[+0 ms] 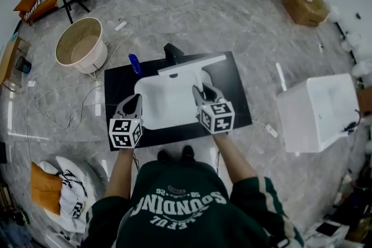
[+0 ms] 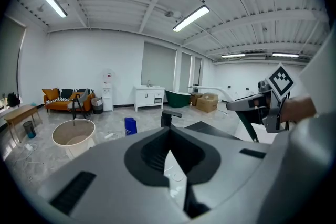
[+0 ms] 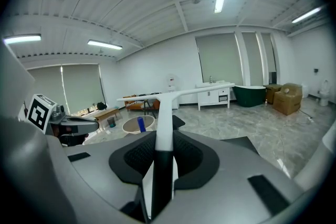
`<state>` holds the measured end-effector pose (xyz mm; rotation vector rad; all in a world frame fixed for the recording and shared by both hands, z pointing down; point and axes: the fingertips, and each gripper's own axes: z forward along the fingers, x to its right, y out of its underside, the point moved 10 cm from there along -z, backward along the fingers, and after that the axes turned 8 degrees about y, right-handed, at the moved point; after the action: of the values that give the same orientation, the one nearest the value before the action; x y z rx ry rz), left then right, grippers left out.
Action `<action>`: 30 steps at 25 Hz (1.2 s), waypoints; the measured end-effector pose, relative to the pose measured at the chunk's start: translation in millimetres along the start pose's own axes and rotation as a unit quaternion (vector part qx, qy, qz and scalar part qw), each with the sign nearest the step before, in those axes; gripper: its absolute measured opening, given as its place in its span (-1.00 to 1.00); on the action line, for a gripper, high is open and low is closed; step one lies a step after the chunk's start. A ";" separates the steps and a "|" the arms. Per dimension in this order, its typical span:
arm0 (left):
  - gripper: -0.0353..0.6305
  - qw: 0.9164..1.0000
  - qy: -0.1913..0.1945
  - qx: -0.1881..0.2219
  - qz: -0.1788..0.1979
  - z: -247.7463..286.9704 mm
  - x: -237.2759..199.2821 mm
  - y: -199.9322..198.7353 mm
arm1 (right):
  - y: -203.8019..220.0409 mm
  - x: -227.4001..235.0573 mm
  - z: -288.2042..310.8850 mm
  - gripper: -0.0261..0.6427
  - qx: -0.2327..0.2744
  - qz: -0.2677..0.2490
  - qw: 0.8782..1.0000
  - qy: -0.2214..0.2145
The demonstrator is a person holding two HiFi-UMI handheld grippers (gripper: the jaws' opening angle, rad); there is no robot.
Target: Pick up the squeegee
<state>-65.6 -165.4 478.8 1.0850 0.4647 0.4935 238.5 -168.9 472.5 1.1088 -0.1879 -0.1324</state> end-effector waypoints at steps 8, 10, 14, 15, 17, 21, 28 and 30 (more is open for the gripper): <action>-0.89 1.000 -0.001 0.002 -0.003 6.3 2.8 -2.0 | 9.0 8.2 -1.0 -0.67 -0.005 0.001 1.000 0.001; -0.89 1.000 -0.002 0.001 -0.004 7.5 2.4 -2.4 | 7.7 9.6 -1.0 -0.67 -0.005 0.002 1.000 0.003; -0.89 1.000 -0.002 -0.001 -0.006 9.5 2.6 -1.6 | 6.9 11.6 -0.4 -0.67 -0.003 0.005 1.000 0.002; -0.89 1.000 -0.002 -0.001 -0.006 9.9 2.8 -1.4 | 7.5 12.1 -0.4 -0.67 -0.004 0.007 1.000 0.002; -0.89 1.000 -0.001 -0.001 -0.007 10.8 2.6 -1.7 | 8.9 13.0 -0.1 -0.67 -0.006 0.009 1.000 0.003; -0.89 1.000 -0.001 -0.001 -0.008 12.0 1.7 -2.9 | 10.8 13.3 1.4 -0.67 -0.007 0.009 1.000 0.003; -0.89 1.000 0.000 -0.003 -0.009 17.0 4.1 -2.0 | 13.1 20.8 3.4 -0.67 -0.010 0.013 1.000 0.004; -0.89 1.000 0.000 -0.004 -0.009 19.8 4.7 -2.6 | 13.5 24.3 4.8 -0.67 -0.011 0.012 1.000 0.004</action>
<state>-50.0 -177.8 483.7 1.0726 0.4718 0.4785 261.4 -172.0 488.7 1.0853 -0.1917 -0.1080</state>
